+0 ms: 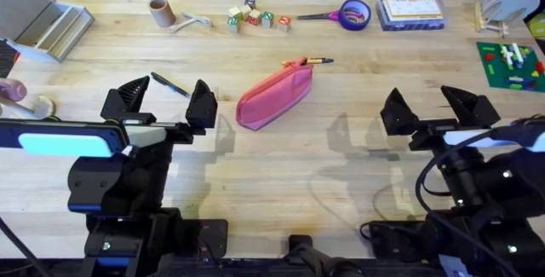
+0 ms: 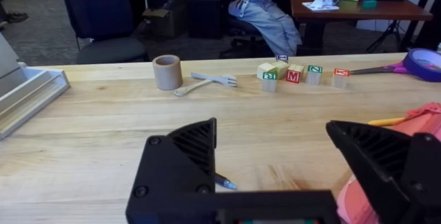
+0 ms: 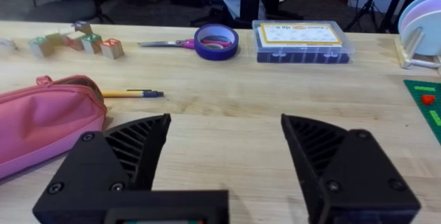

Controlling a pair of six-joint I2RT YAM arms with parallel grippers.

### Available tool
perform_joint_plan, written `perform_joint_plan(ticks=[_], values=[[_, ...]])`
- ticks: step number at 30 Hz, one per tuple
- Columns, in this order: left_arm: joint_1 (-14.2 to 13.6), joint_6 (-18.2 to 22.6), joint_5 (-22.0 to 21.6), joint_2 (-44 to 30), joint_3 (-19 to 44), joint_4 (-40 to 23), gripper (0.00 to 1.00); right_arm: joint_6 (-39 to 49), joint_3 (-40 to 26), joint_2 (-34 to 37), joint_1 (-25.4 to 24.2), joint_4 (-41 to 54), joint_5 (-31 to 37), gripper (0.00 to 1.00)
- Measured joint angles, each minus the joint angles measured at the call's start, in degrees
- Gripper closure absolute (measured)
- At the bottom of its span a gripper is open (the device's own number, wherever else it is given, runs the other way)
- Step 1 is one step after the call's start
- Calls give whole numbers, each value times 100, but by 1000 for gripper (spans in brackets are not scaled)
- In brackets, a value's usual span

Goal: Unzip the bag, pick up the pens from the table one at a time and place them inside, then zip the bag closed.

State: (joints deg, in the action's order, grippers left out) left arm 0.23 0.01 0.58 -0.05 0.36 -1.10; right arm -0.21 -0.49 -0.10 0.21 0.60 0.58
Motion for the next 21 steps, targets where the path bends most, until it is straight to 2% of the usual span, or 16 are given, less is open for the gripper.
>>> perform_joint_plan(ticks=[17, 21], values=[[0, 2, 0, 0, 8, -24, 8, -20, -25, 0, 0, 84, -28, 5], [0, 56, 0, 0, 253, -556, 7, -22, -286, 2, 0, 654, -83, 4]])
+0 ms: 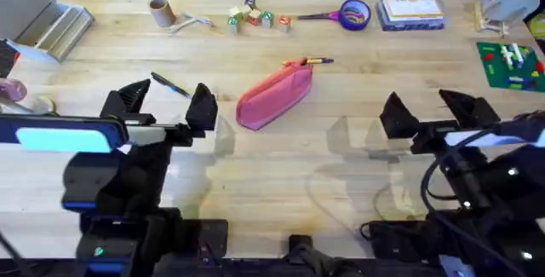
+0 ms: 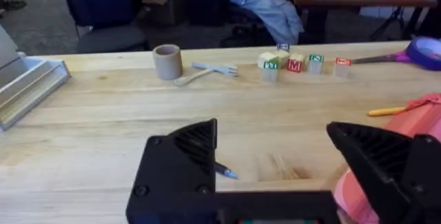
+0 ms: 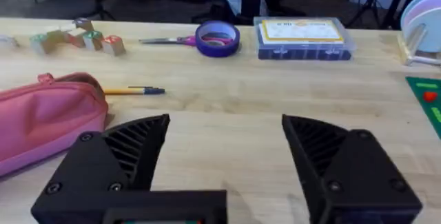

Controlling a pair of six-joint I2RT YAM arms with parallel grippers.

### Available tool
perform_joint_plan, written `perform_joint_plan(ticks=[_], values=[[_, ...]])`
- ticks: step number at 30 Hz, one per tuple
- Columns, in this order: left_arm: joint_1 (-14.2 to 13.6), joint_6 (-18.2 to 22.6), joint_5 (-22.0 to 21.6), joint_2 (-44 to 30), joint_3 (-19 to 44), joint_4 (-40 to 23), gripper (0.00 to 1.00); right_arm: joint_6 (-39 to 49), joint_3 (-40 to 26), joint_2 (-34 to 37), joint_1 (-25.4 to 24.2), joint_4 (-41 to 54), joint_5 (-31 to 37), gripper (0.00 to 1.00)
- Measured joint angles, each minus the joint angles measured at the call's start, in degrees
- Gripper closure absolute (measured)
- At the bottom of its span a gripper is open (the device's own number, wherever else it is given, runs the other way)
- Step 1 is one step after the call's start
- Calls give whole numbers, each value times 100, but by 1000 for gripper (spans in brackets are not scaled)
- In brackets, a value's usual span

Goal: Unzip the bag, pick up the pens from the table one at a time and place them inside, then zip the bag closed.

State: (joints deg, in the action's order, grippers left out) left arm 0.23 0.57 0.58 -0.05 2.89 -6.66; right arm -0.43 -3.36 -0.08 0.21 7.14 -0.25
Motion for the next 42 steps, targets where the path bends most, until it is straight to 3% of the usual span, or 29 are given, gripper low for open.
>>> perform_joint_plan(ticks=[4, 9, 21, 22, 26, 32, 37, 38, 42], values=[[0, 75, 0, -9, 604, -746, 8, -2, -503, 99, 0, 894, -45, 4], [0, 241, 0, -358, 1520, -1384, 8, -2, -1431, 498, 0, 1303, -70, 5], [0, 530, 2, -2319, 3680, -2395, 8, -122, -3764, 2321, 0, 2308, -109, 4], [0, 547, 9, -2811, 4203, -2641, 7, -196, -4231, 2722, 0, 2478, -111, 5], [1, 551, 78, -3362, 4811, -2925, 7, -240, -4646, 3116, 0, 2648, -120, 5], [2, 652, 161, -3893, 5282, -3315, 7, -262, -4723, 3255, 0, 2681, -221, 4], [0, 1133, 514, -4049, 5290, -3631, 7, -262, -4728, 3255, 0, 2679, -240, 4], [0, 1642, 839, -4048, 5290, -3970, 7, -262, -4728, 3255, 0, 2679, -240, 4], [0, 2359, 1234, -4044, 5290, -4458, 7, -262, -4728, 3255, 0, 2679, -243, 4]])
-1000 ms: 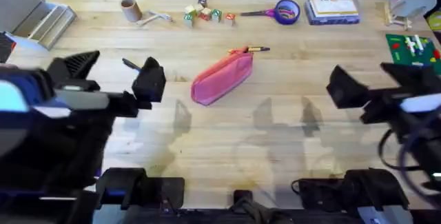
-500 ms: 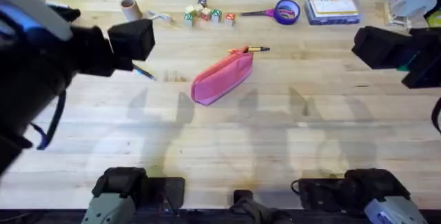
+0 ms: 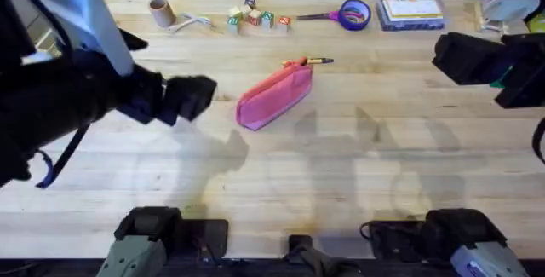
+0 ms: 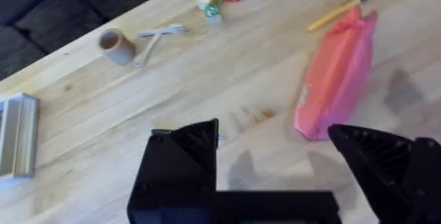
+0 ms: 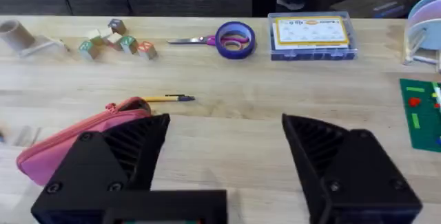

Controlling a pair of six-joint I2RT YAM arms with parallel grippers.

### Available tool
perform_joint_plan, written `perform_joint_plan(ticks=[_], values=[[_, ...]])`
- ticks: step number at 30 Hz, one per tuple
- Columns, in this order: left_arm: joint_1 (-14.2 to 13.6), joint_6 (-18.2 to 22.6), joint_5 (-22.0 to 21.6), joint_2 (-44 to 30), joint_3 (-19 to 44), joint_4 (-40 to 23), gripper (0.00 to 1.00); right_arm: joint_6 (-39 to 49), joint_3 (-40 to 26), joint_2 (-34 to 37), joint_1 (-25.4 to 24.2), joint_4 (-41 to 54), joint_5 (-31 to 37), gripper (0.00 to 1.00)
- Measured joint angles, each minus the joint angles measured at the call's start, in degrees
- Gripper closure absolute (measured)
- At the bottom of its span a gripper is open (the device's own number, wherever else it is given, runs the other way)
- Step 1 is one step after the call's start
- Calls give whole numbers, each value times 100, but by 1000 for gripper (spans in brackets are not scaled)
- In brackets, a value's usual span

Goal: Unzip the bag, pick up the pens from the table one at a time and place them inside, then zip the bag closed.

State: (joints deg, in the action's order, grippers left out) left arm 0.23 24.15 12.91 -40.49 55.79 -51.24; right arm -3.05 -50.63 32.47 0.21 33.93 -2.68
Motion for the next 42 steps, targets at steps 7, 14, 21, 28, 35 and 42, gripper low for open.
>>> perform_joint_plan(ticks=[7, 14, 21, 28, 35, 42], values=[[0, 948, 491, 0, 0, -533, 7, -2, 0, -2, 0, 0, 0, 4], [0, 1300, 693, 0, 0, -538, 7, -2, 0, -1, 0, -8, 0, 4], [0, 1343, 872, 0, 0, -601, 7, -2, 0, -2, 0, -7, 0, 4], [0, 1360, 1022, 0, 0, -839, 7, -2, 0, -2, 0, -7, 0, 4], [0, 1360, 1111, -256, 0, -993, 8, -2, 0, -2, 0, -7, 0, 4], [0, 1360, 1131, -981, -2, -973, 6, -2, 0, -2, 0, -7, 0, 4]])
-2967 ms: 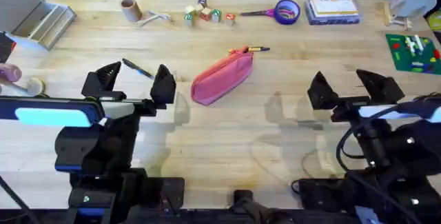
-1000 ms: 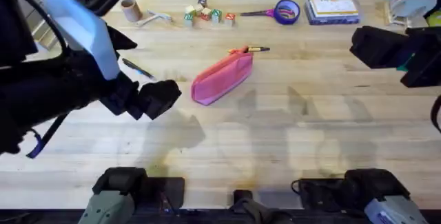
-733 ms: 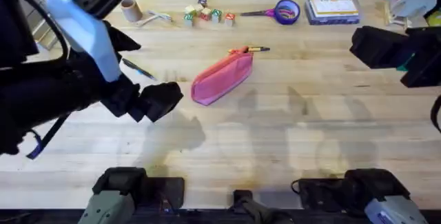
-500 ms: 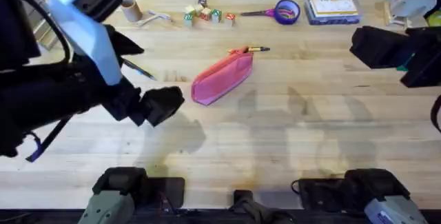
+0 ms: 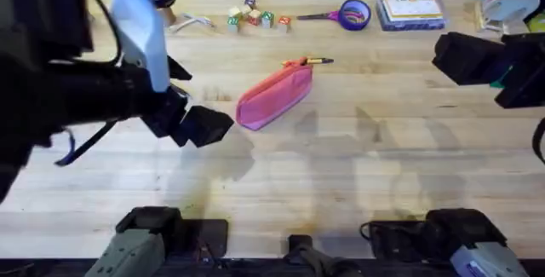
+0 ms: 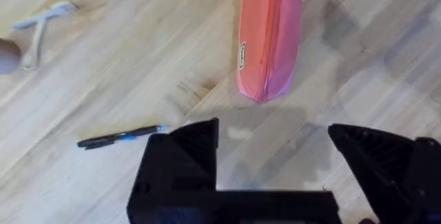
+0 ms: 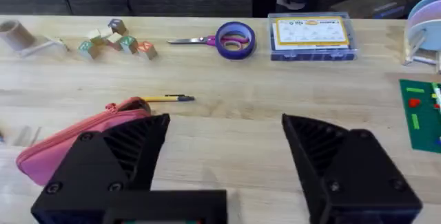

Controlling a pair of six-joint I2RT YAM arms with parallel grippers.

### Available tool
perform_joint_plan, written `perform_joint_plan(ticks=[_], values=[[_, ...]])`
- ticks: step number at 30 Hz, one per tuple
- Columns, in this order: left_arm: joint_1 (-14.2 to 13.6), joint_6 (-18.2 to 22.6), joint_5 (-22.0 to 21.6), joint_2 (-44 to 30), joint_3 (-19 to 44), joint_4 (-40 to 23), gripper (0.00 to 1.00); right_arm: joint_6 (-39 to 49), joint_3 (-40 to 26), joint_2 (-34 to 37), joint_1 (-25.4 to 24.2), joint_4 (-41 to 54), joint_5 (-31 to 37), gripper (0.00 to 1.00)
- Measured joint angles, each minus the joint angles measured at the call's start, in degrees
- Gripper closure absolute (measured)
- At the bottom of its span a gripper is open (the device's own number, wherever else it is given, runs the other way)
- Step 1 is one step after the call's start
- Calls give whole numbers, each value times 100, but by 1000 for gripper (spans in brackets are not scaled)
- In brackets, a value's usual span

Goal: Unzip the bag, pick up the pens from the table one at a time and place them inside, then zip the bag closed.

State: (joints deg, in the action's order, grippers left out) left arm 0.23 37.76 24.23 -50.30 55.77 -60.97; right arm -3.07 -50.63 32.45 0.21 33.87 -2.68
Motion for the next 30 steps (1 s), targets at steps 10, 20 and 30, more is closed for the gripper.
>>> perform_joint_plan(ticks=[10, 20, 30], values=[[0, 0, 299, -1471, -214, 723, 6, 0, 0, 1, 0, 0, 0, 3], [0, -2, 964, -2363, -321, 791, 5, 0, 0, 0, 0, 0, 0, 4], [0, -2, 1095, -3002, -321, 1396, 6, -13, 0, 2, 0, 0, 0, 3]])
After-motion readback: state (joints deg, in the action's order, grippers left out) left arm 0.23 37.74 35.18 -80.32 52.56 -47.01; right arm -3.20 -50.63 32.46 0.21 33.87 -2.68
